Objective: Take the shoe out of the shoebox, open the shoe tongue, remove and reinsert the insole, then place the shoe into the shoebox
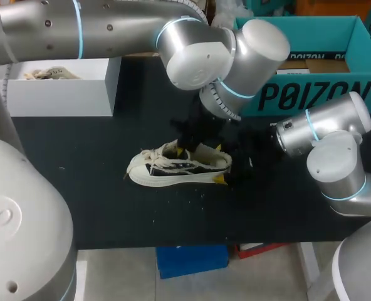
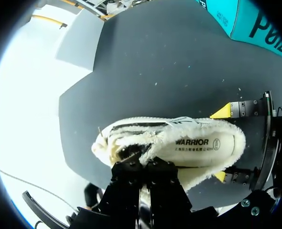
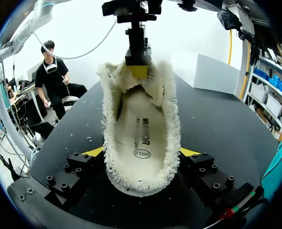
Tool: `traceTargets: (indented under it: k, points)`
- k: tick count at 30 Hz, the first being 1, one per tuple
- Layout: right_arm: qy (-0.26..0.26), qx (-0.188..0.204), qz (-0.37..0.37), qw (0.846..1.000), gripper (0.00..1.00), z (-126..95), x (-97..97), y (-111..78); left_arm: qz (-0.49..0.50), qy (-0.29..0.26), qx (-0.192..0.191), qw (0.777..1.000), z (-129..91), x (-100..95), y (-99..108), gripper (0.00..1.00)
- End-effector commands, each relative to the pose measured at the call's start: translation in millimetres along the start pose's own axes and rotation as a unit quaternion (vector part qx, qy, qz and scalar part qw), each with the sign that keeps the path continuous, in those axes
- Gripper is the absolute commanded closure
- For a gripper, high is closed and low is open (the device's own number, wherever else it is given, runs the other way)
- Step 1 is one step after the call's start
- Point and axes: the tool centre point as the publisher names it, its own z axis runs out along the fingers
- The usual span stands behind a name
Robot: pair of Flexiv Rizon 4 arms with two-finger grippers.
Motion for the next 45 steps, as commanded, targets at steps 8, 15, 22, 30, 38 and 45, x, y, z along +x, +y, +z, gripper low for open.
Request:
traceTargets:
  k: [8, 15, 22, 30, 38, 45]
  points:
    - [0.000, 0.001, 0.001, 1.000, 1.00, 6.1, -1.6, -2.9, -0.021, 0.023, 0.027, 0.999, -25.3, -24.3, 2.3, 1.00]
    - [0.000, 0.001, 0.001, 1.000, 1.00, 6.1, -1.6, -2.9, -0.037, 0.035, 0.038, 0.998, -29.7, -41.7, 5.2, 1.00]
    - [0.000, 0.001, 0.001, 1.000, 1.00, 6.1, -1.6, -2.9, -0.051, 0.033, 0.050, 0.997, -25.8, -61.1, 12.5, 1.00]
    - [0.000, 0.001, 0.001, 1.000, 1.00, 6.1, -1.6, -2.9, -0.057, 0.021, 0.038, 0.997, -5.5, -79.4, 17.2, 1.00]
    - [0.000, 0.001, 0.001, 1.000, 1.00, 6.1, -1.6, -2.9, -0.068, 0.020, 0.015, 0.997, 14.8, -100.2, 23.6, 0.00]
    - [0.000, 0.001, 0.001, 1.000, 1.00, 6.1, -1.6, -2.9, -0.090, 0.024, 0.006, 0.996, 25.9, -123.5, 27.3, 0.00]
